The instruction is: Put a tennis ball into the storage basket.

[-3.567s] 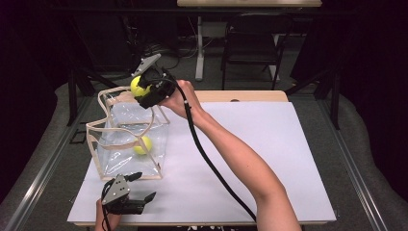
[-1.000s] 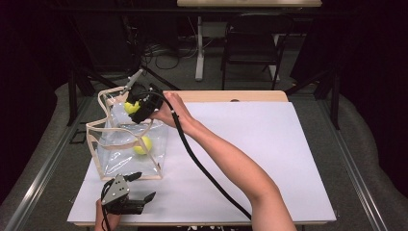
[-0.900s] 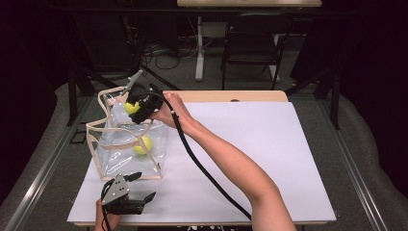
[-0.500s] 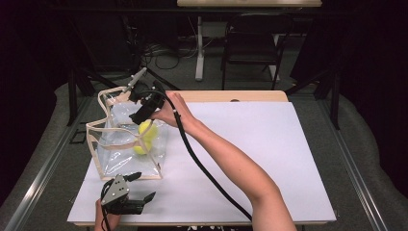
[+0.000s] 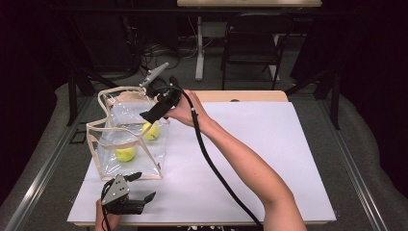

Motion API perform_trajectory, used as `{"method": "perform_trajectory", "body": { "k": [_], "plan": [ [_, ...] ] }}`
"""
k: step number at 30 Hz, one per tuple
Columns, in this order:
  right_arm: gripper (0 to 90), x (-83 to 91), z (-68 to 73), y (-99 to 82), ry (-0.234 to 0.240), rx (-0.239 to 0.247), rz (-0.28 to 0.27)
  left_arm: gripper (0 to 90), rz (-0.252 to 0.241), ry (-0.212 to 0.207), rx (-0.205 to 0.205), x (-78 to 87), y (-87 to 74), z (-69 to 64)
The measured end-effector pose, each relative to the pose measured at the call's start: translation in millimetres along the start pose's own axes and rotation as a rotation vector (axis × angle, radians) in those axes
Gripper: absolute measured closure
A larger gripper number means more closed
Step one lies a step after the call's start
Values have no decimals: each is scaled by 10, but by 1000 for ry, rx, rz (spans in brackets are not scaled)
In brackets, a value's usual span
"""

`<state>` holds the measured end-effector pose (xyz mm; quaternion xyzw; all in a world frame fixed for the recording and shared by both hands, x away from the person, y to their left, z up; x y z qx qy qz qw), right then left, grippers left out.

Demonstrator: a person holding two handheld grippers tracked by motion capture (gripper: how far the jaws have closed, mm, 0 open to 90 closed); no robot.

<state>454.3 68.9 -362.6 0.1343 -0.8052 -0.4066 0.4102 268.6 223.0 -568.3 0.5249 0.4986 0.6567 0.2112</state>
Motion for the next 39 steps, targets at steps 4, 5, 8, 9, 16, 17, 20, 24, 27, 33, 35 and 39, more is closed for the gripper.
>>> {"method": "perform_trajectory", "body": {
  "k": [4, 5, 8, 9, 16, 17, 20, 24, 27, 33, 35, 39],
  "plan": [
    [0, 63, -34, -79, -3, -7, 0, 159, 2, -1, -1, -1, 4, -4],
    [0, 74, -41, -98, -6, -5, 2, 159, 1, -2, -1, -2, 3, -4],
    [0, 113, -61, -142, -5, -11, 3, 159, 0, -2, -1, -2, 3, -4],
    [0, 125, -68, -159, -8, -11, 3, 159, 1, 0, -1, -2, 3, -4],
    [0, 167, -104, -283, -10, -16, 15, 159, 2, -1, -4, -10, 8, -1],
    [0, 170, -110, -301, -12, -17, 16, 159, 1, -2, -3, -13, 9, -3],
    [0, 185, -123, -363, -12, -16, 26, 159, 1, -3, -3, -10, 9, -3],
    [0, 216, -147, -453, -16, -23, 34, 159, 0, -2, -2, -5, 5, -1],
    [0, 234, -163, -512, -20, -26, 38, 159, 0, -2, -5, -10, 9, -3],
    [0, 288, -169, -643, -27, -21, 51, 159, 2, -3, -6, -14, 11, -3],
    [0, 310, -169, -684, -30, -23, 53, 159, 3, -3, -7, -14, 12, -2],
    [0, 350, -170, -767, -32, -25, 58, 159, 3, -2, -7, -12, 14, -4]
  ]
}}
Point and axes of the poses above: each handheld gripper's, and its own axes: x roughly backward along the jaws, y roughly out of its top, z roughly to its left, the point moved 3 cm from there along -x, roughly forward along the jaws, and after that the axes turned 15 degrees about -y, right-handed, at the moved point
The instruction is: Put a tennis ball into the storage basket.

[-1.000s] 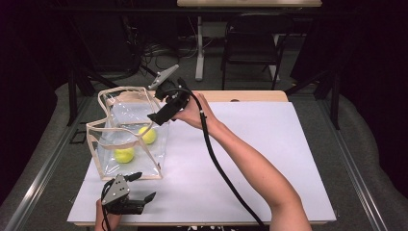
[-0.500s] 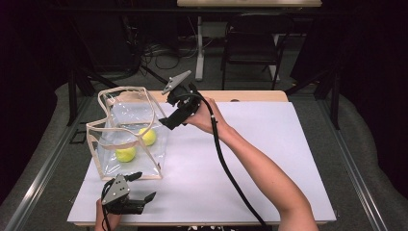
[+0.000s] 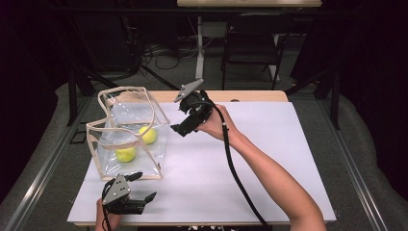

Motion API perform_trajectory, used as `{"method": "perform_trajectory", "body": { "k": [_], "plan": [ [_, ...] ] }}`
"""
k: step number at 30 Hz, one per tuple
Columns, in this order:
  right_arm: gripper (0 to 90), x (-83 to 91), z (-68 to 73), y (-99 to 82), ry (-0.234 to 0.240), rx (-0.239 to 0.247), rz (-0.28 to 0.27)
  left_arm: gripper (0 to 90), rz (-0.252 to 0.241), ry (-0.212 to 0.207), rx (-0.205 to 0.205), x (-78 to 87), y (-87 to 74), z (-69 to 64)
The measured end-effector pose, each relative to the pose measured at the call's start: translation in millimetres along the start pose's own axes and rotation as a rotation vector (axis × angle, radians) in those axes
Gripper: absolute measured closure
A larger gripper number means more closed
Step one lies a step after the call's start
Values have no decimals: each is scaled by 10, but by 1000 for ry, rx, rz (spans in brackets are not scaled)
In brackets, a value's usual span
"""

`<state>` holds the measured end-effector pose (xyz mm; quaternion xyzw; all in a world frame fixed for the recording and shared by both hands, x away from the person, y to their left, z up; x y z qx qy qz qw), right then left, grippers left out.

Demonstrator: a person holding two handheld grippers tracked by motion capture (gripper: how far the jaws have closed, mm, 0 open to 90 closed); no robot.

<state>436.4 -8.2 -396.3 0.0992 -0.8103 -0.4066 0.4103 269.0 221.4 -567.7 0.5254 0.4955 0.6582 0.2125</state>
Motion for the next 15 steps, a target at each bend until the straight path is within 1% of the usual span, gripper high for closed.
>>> {"method": "perform_trajectory", "body": {
  "k": [12, 15],
  "plan": [
    [0, 78, -21, -272, -13, -9, 19, 159, 1, -1, -1, -2, 2, 0],
    [0, 91, -17, -352, -15, -7, 33, 159, -2, -2, 1, -5, 3, -1]
  ]
}}
Point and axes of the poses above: each handheld gripper's, and its own axes: x roughly backward along the jaws, y roughly out of its top, z roughly to its left, the point moved 3 cm from there along -x, roughly forward along the jaws, and after that the axes turned 15 degrees about -y, right-handed, at the moved point
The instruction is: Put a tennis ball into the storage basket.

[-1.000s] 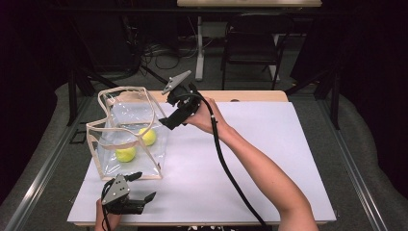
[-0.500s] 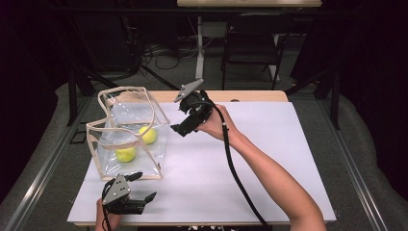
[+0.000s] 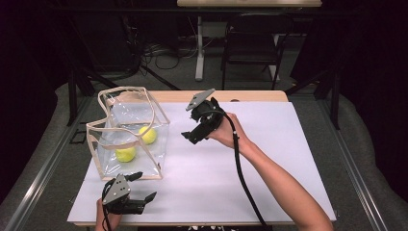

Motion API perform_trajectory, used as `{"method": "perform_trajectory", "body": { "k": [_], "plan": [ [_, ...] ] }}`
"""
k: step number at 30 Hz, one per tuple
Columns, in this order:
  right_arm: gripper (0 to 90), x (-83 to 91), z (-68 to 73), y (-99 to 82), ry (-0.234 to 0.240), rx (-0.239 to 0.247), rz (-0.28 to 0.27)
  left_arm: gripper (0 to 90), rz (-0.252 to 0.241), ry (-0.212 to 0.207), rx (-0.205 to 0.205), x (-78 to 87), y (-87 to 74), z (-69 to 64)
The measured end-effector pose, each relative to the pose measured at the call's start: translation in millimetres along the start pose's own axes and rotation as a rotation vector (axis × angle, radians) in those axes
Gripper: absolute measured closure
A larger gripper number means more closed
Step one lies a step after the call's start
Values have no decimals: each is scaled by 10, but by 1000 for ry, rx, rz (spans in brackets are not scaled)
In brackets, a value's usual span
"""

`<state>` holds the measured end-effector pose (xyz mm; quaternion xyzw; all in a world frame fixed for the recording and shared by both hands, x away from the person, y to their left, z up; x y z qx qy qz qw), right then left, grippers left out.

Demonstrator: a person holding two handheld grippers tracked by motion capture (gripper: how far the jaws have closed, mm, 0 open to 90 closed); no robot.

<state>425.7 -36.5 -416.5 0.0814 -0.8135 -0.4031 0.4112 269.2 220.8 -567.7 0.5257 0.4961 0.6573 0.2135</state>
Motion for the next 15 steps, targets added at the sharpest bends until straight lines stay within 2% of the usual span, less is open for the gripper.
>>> {"method": "perform_trajectory", "body": {
  "k": [15],
  "plan": [
    [0, 101, -6, -372, -12, -23, 21, 159, 1, 1, 0, -2, 2, -2]
  ]
}}
Point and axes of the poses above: each handheld gripper's, and its own axes: x roughly backward along the jaws, y roughly out of its top, z roughly to its left, the point moved 3 cm from there along -x, roughly forward along the jaws, and after that the axes turned 15 degrees about -y, right-handed, at the moved point
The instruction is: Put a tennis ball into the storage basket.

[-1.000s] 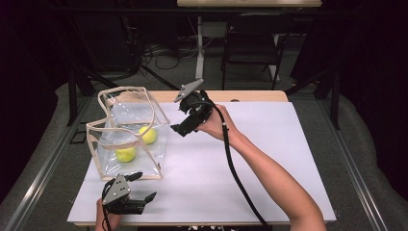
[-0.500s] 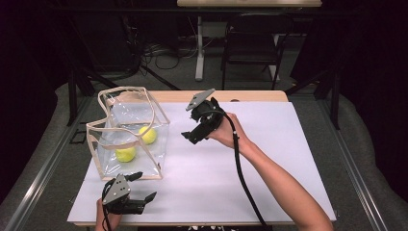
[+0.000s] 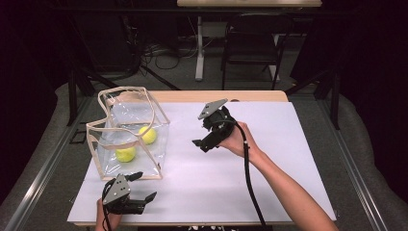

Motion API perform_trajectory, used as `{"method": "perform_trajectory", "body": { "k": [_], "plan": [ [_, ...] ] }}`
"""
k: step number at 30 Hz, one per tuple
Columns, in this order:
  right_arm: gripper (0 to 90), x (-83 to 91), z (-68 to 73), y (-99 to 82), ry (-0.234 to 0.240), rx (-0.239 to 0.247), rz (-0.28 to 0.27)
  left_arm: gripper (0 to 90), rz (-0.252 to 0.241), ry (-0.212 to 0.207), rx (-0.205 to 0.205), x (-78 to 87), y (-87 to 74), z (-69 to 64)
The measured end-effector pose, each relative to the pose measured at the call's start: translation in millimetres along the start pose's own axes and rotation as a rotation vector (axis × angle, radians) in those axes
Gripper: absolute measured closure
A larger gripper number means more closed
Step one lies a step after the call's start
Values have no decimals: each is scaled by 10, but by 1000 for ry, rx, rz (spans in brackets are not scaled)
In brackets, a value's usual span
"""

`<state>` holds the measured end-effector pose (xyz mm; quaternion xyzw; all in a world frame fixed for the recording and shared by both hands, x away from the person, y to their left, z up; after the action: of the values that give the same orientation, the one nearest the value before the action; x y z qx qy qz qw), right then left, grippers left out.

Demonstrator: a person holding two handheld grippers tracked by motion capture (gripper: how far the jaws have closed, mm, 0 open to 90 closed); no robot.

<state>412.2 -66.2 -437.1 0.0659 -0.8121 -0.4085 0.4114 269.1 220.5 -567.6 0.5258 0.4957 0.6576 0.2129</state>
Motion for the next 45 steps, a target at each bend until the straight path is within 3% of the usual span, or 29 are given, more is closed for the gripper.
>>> {"method": "perform_trajectory", "body": {
  "k": [29, 45],
  "plan": [
    [0, 171, 97, -762, -29, -42, 59, 159, 1, 0, 1, -6, 3, -1],
    [0, 283, 161, -1105, -56, -73, 60, 159, 4, -2, -1, -10, 1, 1]
  ]
}}
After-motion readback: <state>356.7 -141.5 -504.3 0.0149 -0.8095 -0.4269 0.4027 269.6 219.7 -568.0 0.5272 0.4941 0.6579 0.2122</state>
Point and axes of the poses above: each handheld gripper's, and its own axes: x roughly backward along the jaws, y roughly out of its top, z roughly to its left, the point moved 3 cm from there along -x, roughly forward along the jaws, and after that the axes turned 15 degrees about -y, right-handed, at the moved point
